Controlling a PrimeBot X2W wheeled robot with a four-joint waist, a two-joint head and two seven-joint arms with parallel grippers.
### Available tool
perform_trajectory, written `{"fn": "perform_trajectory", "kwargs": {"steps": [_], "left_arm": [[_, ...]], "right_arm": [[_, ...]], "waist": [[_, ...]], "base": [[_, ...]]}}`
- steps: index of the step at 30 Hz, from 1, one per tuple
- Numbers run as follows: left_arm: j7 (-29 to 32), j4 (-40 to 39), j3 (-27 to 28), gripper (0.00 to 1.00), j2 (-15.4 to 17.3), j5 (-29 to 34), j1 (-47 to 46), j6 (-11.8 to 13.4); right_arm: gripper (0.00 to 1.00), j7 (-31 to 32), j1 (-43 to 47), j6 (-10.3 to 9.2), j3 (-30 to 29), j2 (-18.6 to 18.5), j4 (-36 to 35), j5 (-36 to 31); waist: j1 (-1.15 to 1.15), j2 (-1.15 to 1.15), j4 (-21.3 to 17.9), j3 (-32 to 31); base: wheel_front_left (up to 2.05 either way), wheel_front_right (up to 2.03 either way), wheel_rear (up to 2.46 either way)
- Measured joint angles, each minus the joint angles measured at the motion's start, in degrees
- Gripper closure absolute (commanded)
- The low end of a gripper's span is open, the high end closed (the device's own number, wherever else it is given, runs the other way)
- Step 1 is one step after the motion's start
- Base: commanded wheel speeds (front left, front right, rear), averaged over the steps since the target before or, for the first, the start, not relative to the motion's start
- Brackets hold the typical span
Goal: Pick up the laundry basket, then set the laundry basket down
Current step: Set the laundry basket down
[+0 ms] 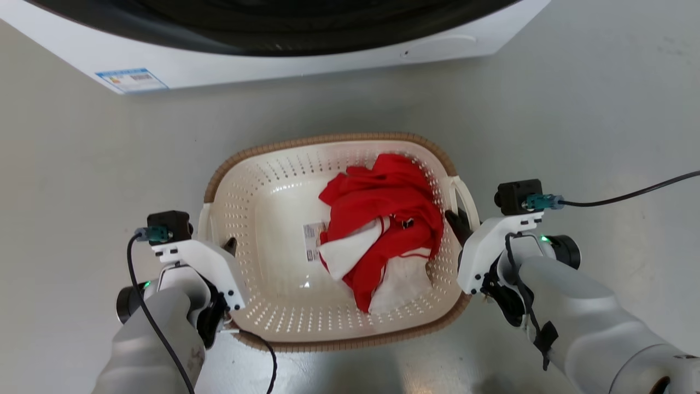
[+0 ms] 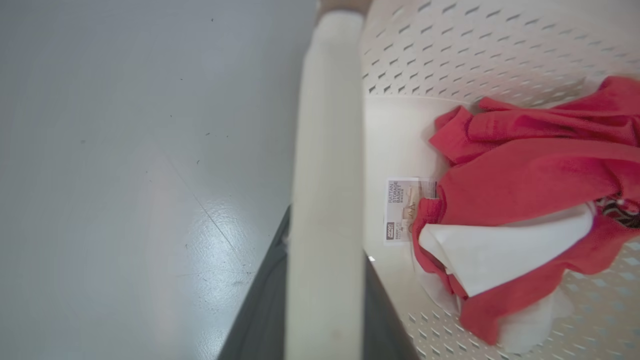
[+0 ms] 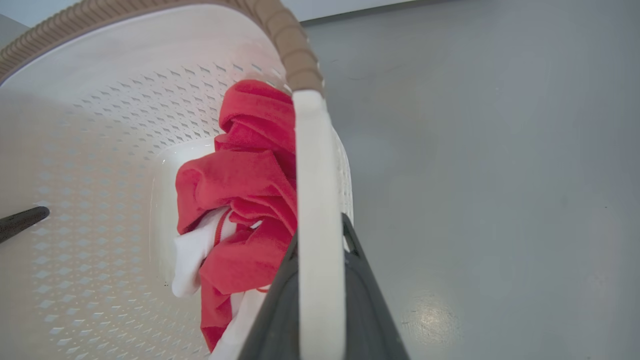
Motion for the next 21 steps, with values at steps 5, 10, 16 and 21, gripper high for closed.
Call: {"fn": "perform_trajectory", "kwargs": {"steps": [5,10,16,21], "left_arm": [[-1.38,-0.01,0.08,1.00,-0.04,-0.15,-2.05,0.00],[-3.00,-0.04,0.54,1.00,-0.08,-0.45,-4.22,-0.16],[-3.68,-0.03,0.67,1.00,-0.22,-0.81,-5.78,-0.16],[-4.57,-0.01,0.75,1.00,-0.19,-0.82,-7.35,-0.16]], "right_arm": [[1.00,-2.13,-1.42,0.00,0.08,-0.33,-0.01,0.00],[1.00,-3.43,-3.66,0.01,0.09,-0.58,0.00,-0.01],[1.00,-4.11,-5.00,0.02,0.18,-0.83,0.16,-0.25],[1.00,-5.06,-6.39,0.02,0.20,-0.96,0.26,-0.66]], "waist": [[0.00,0.00,0.22,3.18],[0.00,0.00,0.60,6.23],[0.00,0.00,1.31,9.35],[0.00,0.00,1.64,11.68]], "base": [[0.00,0.00,0.00],[0.00,0.00,0.00],[0.00,0.00,0.00],[0.00,0.00,0.00]]}}
